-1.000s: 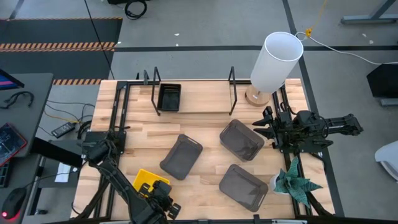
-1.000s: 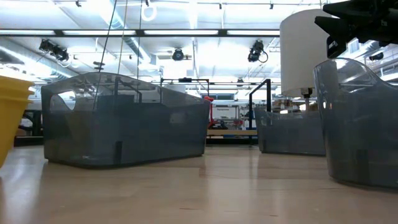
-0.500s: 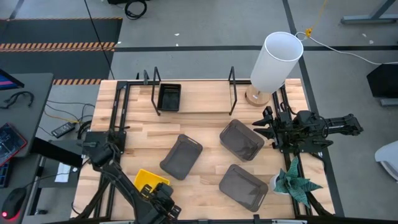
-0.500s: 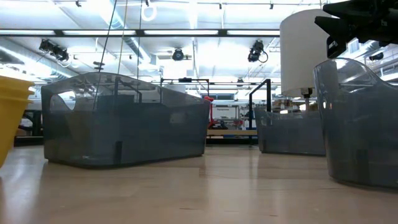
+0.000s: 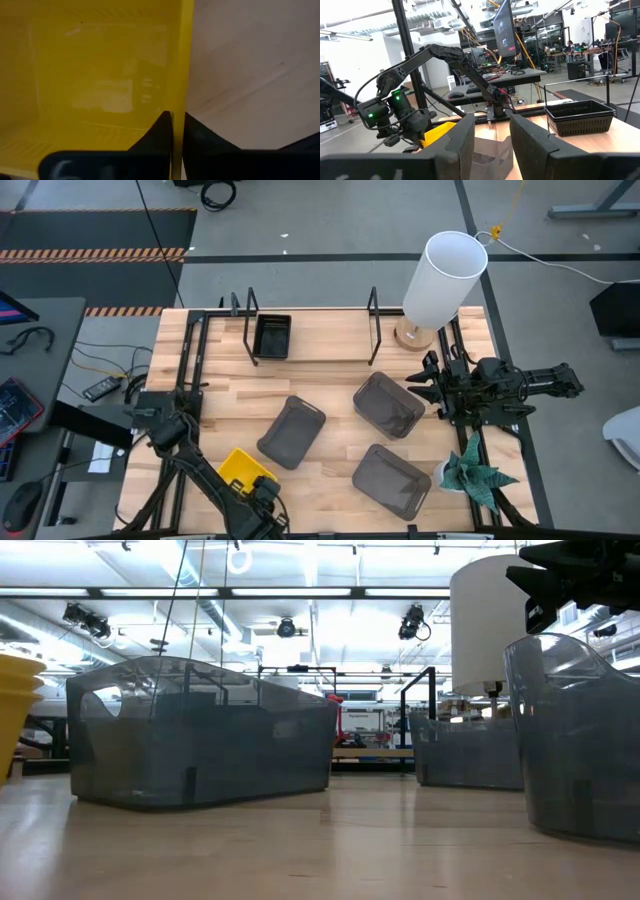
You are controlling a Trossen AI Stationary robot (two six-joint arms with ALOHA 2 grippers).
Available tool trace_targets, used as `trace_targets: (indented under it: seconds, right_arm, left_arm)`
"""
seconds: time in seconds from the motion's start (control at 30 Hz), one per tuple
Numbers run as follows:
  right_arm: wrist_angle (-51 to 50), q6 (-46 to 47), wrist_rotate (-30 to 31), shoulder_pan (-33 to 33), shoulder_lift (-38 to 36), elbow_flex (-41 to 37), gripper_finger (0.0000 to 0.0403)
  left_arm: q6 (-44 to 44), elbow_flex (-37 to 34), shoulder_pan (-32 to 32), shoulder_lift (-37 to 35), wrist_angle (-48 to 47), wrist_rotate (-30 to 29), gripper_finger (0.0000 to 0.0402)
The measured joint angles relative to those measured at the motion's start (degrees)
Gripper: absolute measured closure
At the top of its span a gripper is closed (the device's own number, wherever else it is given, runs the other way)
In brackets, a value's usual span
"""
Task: Stack baskets on shelf by color
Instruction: Put the stack of yellow bins on the shelf
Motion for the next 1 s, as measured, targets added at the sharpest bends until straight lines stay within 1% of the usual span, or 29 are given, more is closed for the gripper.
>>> trace_targets:
  seconds: [0.07,0.2,0.27,0.37,0.47,0.67,0.73,0.83,0.9,1.0]
  right_arm:
    - [0.00,0.00,0.00,0.00,0.01,0.00,0.0273]
    - [0.00,0.00,0.00,0.01,0.01,0.00,0.0273]
    - [0.00,0.00,0.00,0.00,0.02,0.00,0.0273]
    - [0.00,0.00,0.00,0.00,0.00,0.00,0.0273]
    - [0.00,0.00,0.00,0.01,0.01,0.00,0.0273]
    - [0.00,0.00,0.00,0.02,0.00,0.00,0.0273]
    - [0.00,0.00,0.00,0.01,0.01,0.00,0.0273]
    - [0.00,0.00,0.00,0.02,0.00,0.00,0.0273]
    - [0.00,0.00,0.00,0.01,0.02,0.00,0.0273]
    - [0.03,0.00,0.02,0.00,0.00,0.00,0.0273]
  left_arm:
    - [-0.32,0.01,0.00,0.00,0.04,0.80,0.0382]
    - [-0.06,0.02,0.05,-0.04,-0.22,3.24,0.0369]
    - [0.47,0.03,0.06,-0.25,-0.58,4.45,0.0370]
    - [1.49,0.00,0.24,-1.90,-1.84,4.88,0.0382]
    - [1.80,0.04,0.40,-4.16,-4.72,4.34,0.0382]
    - [2.91,0.04,0.44,-9.29,-14.08,-0.11,0.0382]
    - [4.23,0.02,0.85,-10.71,-15.40,-1.93,0.0382]
    - [9.11,0.03,1.95,-13.27,-14.67,-8.07,0.0382]
    - [12.04,0.07,3.45,-14.46,-15.31,-10.62,0.0382]
    - [19.70,0.23,5.43,-15.95,-14.86,-14.47,0.0382]
